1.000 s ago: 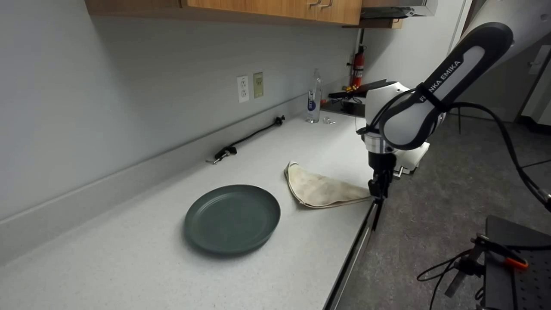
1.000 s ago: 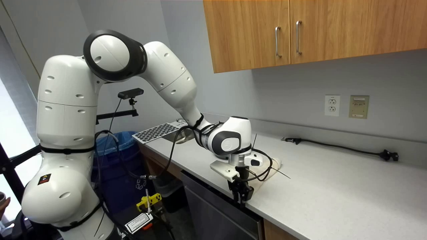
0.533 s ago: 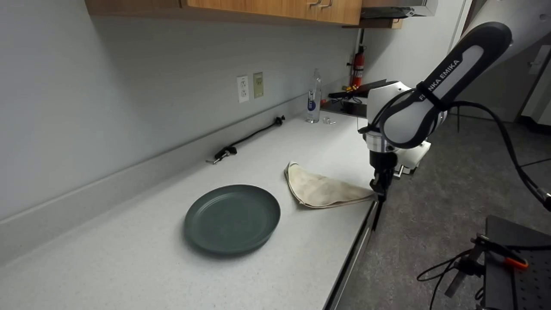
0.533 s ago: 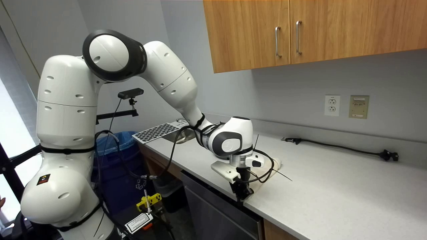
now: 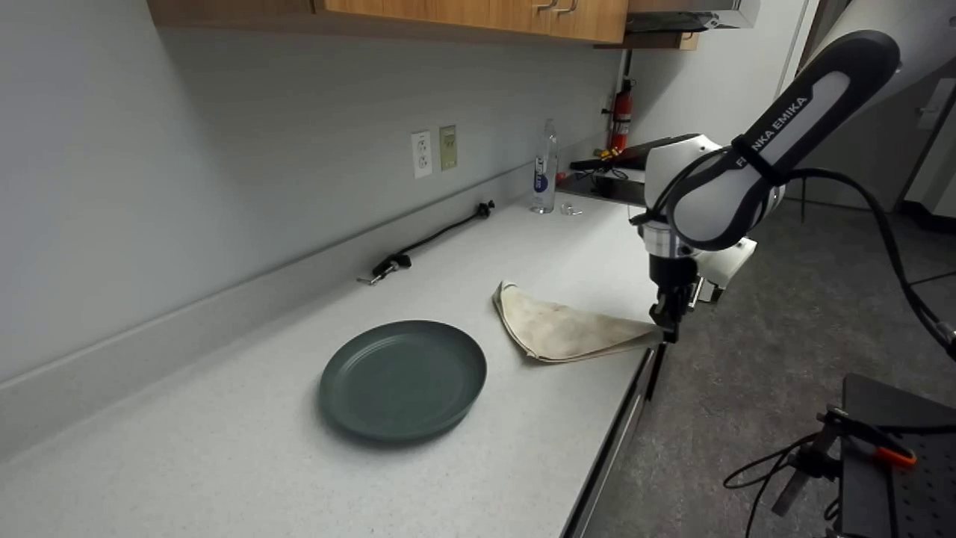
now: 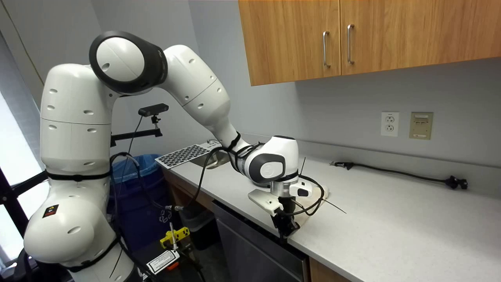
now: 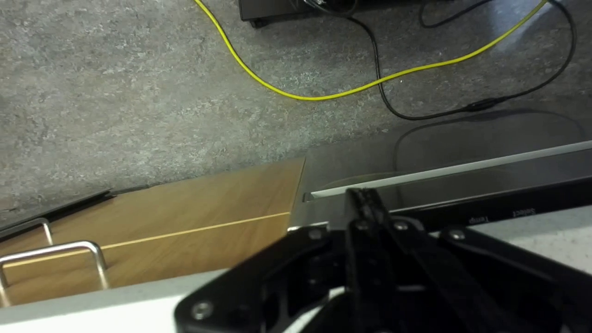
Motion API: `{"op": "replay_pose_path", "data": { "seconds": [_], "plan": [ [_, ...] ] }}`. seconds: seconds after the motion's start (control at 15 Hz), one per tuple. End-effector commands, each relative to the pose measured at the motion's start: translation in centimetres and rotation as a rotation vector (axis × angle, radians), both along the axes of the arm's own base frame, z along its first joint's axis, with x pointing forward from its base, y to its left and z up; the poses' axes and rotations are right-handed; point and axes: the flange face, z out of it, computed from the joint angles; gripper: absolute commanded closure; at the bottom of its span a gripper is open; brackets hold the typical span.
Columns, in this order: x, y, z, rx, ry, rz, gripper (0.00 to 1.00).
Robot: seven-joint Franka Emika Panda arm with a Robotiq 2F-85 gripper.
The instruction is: Fold the towel into a triangle twice
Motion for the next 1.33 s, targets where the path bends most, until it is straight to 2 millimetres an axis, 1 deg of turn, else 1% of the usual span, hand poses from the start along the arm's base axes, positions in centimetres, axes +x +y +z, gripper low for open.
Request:
{"op": "replay_pose_path", "data": {
  "seconds": [0.0,0.27,0.33,0.4,0.53,0.67,0.87,1.07,1.27],
  "plan": [
    [-2.2,-1.1,2.7,-0.026,0.039,0.006,1.0],
    [-4.0,-2.1,4.9,-0.072,0.093,0.019,1.0],
    [-4.2,-2.3,5.7,-0.082,0.105,0.023,1.0],
    [-4.3,-2.4,6.5,-0.095,0.108,0.028,1.0],
    [-3.8,-2.3,8.3,-0.124,0.096,0.05,1.0],
    [-2.5,-1.7,10.0,-0.14,0.053,0.068,1.0],
    [0.3,-0.1,12.5,-0.164,-0.024,0.103,1.0],
    [3.5,2.0,14.2,-0.179,-0.108,0.141,1.0],
    [6.4,3.8,15.3,-0.204,-0.208,0.165,1.0]
  ]
}}
